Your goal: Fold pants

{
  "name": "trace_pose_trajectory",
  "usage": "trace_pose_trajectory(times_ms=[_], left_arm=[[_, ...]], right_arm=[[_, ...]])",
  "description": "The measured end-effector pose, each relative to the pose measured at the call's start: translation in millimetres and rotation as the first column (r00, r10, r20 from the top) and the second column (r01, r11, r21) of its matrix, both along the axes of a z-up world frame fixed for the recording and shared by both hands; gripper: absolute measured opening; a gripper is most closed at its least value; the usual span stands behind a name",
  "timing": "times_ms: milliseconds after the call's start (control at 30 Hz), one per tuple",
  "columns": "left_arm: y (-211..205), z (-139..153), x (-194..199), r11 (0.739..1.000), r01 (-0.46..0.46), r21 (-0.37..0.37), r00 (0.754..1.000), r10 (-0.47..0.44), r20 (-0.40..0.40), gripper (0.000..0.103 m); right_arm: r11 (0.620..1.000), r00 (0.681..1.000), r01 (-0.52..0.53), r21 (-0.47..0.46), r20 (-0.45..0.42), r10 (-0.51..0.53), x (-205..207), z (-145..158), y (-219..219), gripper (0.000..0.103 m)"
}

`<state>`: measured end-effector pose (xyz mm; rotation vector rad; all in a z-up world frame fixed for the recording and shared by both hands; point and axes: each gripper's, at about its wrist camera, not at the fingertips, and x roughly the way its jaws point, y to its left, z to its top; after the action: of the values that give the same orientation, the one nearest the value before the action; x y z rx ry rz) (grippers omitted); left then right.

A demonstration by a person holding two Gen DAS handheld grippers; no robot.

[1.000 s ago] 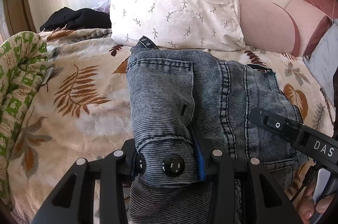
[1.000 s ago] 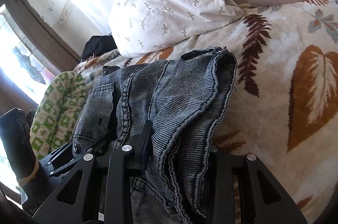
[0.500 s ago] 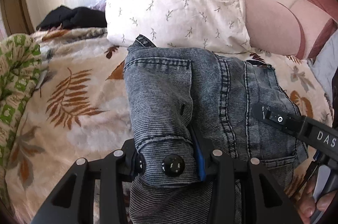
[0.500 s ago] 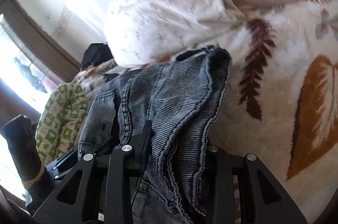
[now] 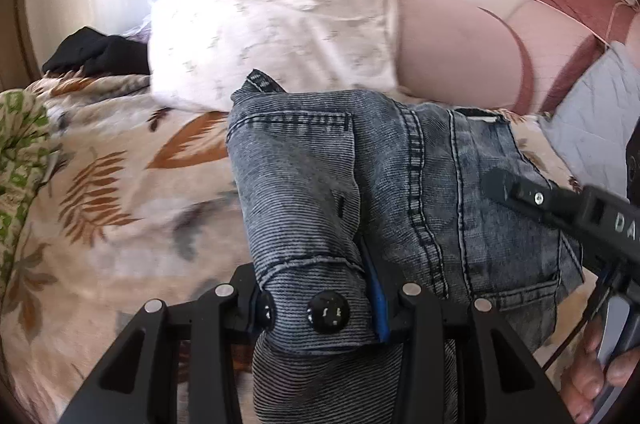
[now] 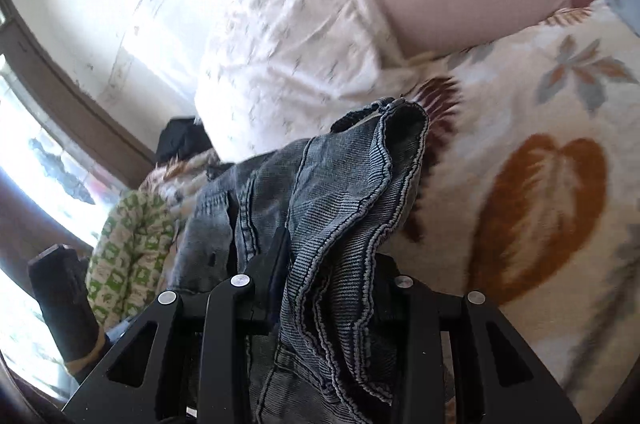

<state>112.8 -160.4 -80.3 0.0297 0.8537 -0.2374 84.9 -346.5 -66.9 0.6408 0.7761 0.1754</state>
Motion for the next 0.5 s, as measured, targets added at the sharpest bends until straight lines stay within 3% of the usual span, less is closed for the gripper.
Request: trace_pose_trajectory(times_ms=[133, 233, 300, 367, 500], left_arm=[[-26, -12, 6, 1.000, 0.017, 0.017, 0.999, -0.016, -0.034, 0.044], [-41, -32, 12, 0.998, 0.029, 0.054, 0.997, -0.025, -0.074, 0.044], [-44, -41, 12, 0.995, 0.027, 0.093, 0.998, -0.021, -0.060, 0.044], [-40, -43, 13, 0.997, 0.023, 0.075, 0.998, -0.018, -0.064, 0.047], [-31, -31, 10, 0.998, 0.037, 0.043, 0.997, -0.034, -0.074, 0.051]], right_arm=[[0.997, 0.998, 0.057, 0.046, -0.021, -0.057, 3, -10, -32, 0.031], [0.996, 0.990, 0.079, 0.033, -0.120, -0.074, 11, -29, -43, 0.031], [0.994, 0.972, 0.107, 0.031, -0.215, -0.098, 14, -52, -52, 0.035], [0.987, 0.963, 0.133, 0.092, -0.246, -0.107, 13, -70, -60, 0.043], [0.984, 0.959, 0.144, 0.110, -0.261, -0.111, 14, -62, -63, 0.061]])
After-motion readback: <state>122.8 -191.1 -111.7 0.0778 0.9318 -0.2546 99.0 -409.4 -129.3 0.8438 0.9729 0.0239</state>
